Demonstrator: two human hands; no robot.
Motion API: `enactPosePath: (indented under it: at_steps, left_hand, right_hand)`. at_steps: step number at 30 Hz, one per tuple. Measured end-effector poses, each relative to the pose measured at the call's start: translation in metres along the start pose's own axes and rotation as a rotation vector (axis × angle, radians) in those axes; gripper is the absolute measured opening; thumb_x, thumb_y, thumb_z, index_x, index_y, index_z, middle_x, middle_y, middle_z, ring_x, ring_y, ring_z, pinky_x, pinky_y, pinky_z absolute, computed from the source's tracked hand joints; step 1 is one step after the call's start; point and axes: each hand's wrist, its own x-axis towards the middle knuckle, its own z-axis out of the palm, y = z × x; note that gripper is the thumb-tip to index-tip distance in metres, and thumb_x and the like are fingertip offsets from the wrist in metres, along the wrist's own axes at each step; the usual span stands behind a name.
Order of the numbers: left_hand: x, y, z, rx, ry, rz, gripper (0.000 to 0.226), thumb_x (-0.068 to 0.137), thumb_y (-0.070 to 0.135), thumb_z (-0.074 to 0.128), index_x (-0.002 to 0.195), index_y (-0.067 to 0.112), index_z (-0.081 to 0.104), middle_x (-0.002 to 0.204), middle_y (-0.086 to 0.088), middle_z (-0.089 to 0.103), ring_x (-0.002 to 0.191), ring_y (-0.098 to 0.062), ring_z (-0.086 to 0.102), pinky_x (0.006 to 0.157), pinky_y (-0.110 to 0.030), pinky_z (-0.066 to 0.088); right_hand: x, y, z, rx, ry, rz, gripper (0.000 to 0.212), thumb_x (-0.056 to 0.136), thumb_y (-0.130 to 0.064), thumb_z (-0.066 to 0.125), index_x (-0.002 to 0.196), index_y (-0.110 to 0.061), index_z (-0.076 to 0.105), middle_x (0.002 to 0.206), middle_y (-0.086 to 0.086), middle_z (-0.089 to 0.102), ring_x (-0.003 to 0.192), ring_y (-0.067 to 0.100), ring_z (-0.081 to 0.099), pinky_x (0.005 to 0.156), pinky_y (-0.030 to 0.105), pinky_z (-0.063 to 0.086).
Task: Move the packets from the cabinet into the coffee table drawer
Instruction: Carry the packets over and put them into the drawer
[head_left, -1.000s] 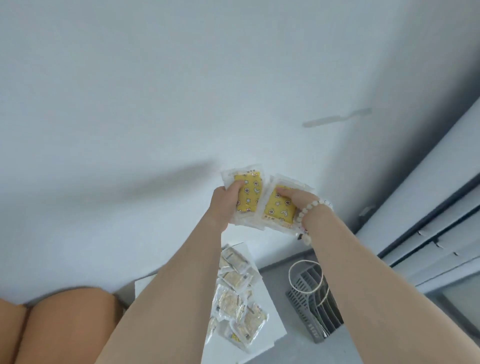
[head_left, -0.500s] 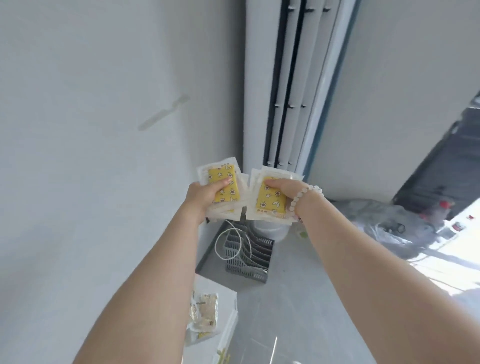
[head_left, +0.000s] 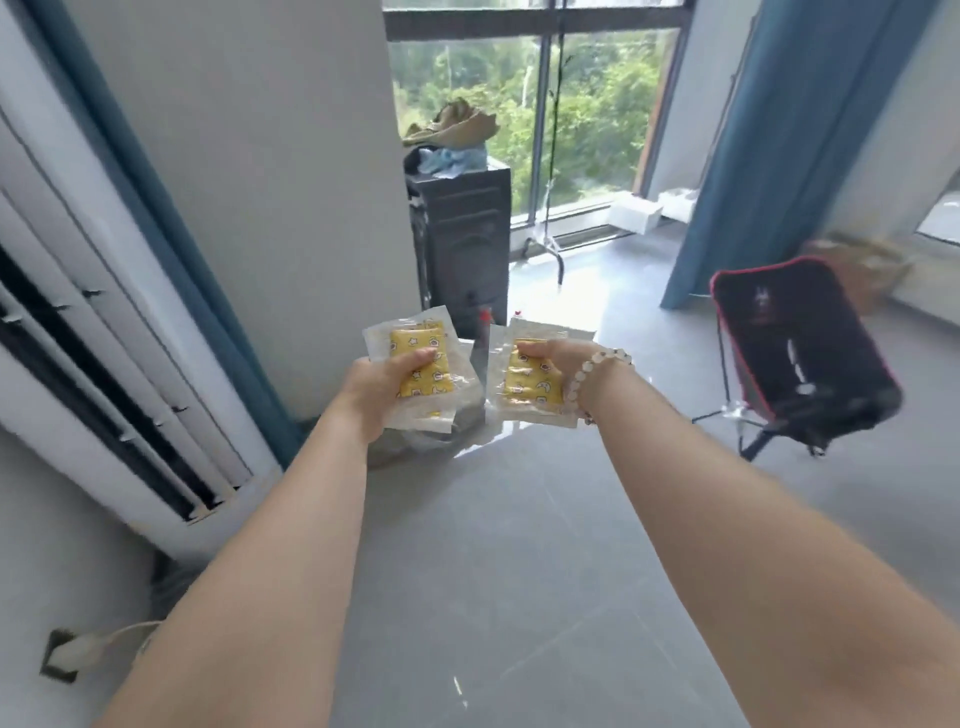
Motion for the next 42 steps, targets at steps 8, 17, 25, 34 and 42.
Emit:
enactPosePath:
  at_steps: [8,17,25,34,42]
  left_hand:
    - [0.015,-0.032,0.261,0.167,-0.309,-0.067,0.034,0.074,0.017,0.080,0.102,0.006,0.066,0.081,-0.008,0.074,0.061,-0.020,0.071,0.053,-0.031,0.059]
    - [-0.041,-0.082,0.521,0.366,-0.711,-0.090,0.030,0.075,0.022,0.078,0.100,0.010,0.067,0.092,-0.008,0.072,0.078,-0.025,0.068,0.069,-0.037,0.056]
    - [-0.168,-0.141,0.688,0.549,-1.089,-0.104,0.030,0.077,0.022,0.077,0.100,0.006,0.066,0.085,-0.007,0.071,0.063,-0.018,0.069,0.060,-0.031,0.058]
    - [-0.324,-0.237,0.819,0.740,-1.441,-0.122,0.033,0.076,0.022,0.077,0.096,0.008,0.055,0.086,-0.006,0.065,0.069,-0.022,0.064,0.061,-0.035,0.056]
    - [-0.450,-0.315,0.945,0.926,-1.697,-0.132,0.031,0.075,0.023,0.078,0.097,0.010,0.061,0.084,-0.005,0.069,0.064,-0.019,0.066,0.056,-0.029,0.056]
  right_hand:
    - [-0.031,0.060,-0.242,0.318,0.278,0.012,0.020,0.091,-0.022,0.062,0.075,-0.012,0.057,0.050,0.002,0.063,0.042,0.018,0.061,0.048,0.028,0.053]
    - [-0.141,0.143,-0.456,0.567,0.604,-0.059,0.030,0.087,-0.032,0.066,0.108,-0.010,0.061,0.066,-0.001,0.067,0.043,0.009,0.061,0.034,0.011,0.041]
    - [-0.269,0.253,-0.551,0.738,1.066,-0.076,0.052,0.071,-0.040,0.080,0.109,-0.011,0.061,0.096,0.006,0.074,0.081,0.018,0.071,0.077,0.030,0.058]
    - [-0.402,0.372,-0.613,0.970,1.457,-0.002,0.042,0.080,-0.034,0.073,0.111,-0.008,0.061,0.084,0.002,0.063,0.052,0.007,0.056,0.030,0.010,0.033]
    - [-0.474,0.473,-0.707,1.062,1.619,0.209,0.043,0.066,-0.051,0.077,0.089,-0.017,0.066,0.102,0.006,0.071,0.095,0.022,0.068,0.092,0.036,0.053]
